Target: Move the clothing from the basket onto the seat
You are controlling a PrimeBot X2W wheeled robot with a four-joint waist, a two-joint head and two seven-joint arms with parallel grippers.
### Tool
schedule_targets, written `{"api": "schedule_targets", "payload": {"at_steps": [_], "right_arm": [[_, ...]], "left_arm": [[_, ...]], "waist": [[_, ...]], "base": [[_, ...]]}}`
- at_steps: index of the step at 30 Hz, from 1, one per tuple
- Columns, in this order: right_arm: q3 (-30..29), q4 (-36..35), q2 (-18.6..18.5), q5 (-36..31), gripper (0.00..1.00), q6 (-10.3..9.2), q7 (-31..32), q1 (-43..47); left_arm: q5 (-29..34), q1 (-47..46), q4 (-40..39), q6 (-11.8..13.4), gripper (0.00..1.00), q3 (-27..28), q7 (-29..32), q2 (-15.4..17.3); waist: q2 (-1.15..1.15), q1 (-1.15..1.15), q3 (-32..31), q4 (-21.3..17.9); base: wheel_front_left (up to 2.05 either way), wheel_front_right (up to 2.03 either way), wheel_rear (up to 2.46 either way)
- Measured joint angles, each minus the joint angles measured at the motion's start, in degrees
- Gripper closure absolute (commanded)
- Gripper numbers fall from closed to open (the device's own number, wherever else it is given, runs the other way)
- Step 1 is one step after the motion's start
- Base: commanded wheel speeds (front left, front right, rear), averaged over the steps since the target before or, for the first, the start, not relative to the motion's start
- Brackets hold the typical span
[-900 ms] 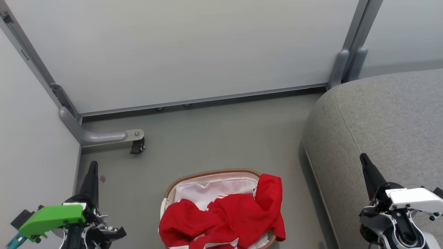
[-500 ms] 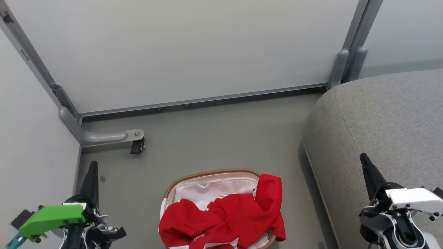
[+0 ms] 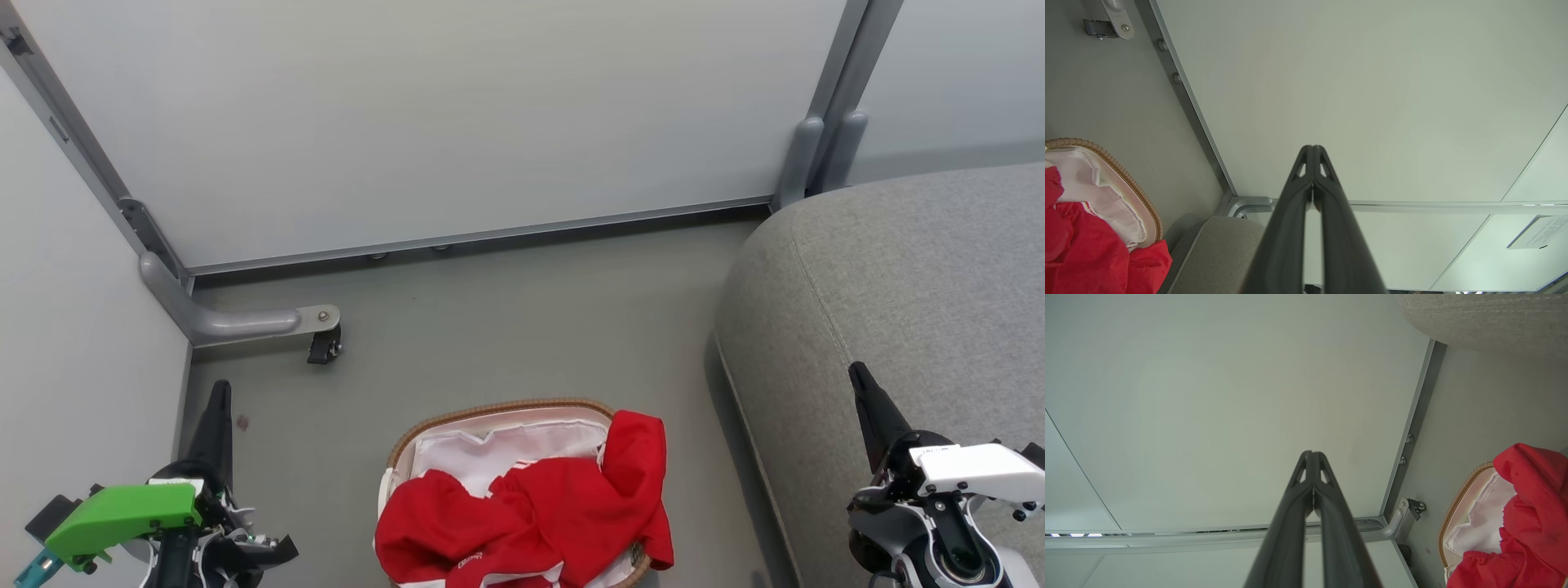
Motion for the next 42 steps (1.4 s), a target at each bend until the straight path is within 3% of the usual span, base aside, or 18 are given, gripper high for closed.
{"api": "schedule_targets", "payload": {"at_steps": [5, 6, 13, 19, 42], "right_arm": [[0.0, 0.0, 0.0, 0.0, 1.00, 0.00, 0.0, 0.0], [0.0, 0.1, 0.0, 0.0, 0.00, 0.00, 0.0, 0.0], [0.4, 2.2, 0.8, -0.2, 0.00, -0.02, -0.6, 1.4], [1.3, 1.8, 0.3, -3.4, 0.00, -0.02, -2.3, 1.4], [3.2, -0.2, -0.4, -30.2, 0.00, -0.02, -7.9, 0.9]], "left_arm": [[0.0, 0.0, 0.0, 0.0, 1.00, 0.0, 0.0, 0.0], [0.0, 0.0, 0.1, 0.0, 0.00, 0.0, 0.0, 0.0], [0.4, 1.9, 3.0, 0.3, 0.00, -0.5, -0.7, -0.6], [6.0, 1.9, 3.0, 0.3, 0.00, -0.9, -2.4, -0.4], [34.6, 1.8, 2.3, 0.9, 0.00, -4.5, -8.0, 0.5]], "waist": [[0.00, 0.00, 0.0, 0.0], [0.00, 0.00, 0.0, 0.0], [0.00, 0.00, 0.0, 0.0], [0.00, 0.00, 0.1, 0.1], [0.00, 0.00, 0.4, 0.2]], "base": [[0.00, 0.00, 0.00], [0.00, 0.00, 0.00], [0.00, 0.00, 0.00], [0.00, 0.00, 0.00], [0.00, 0.00, 0.00]]}}
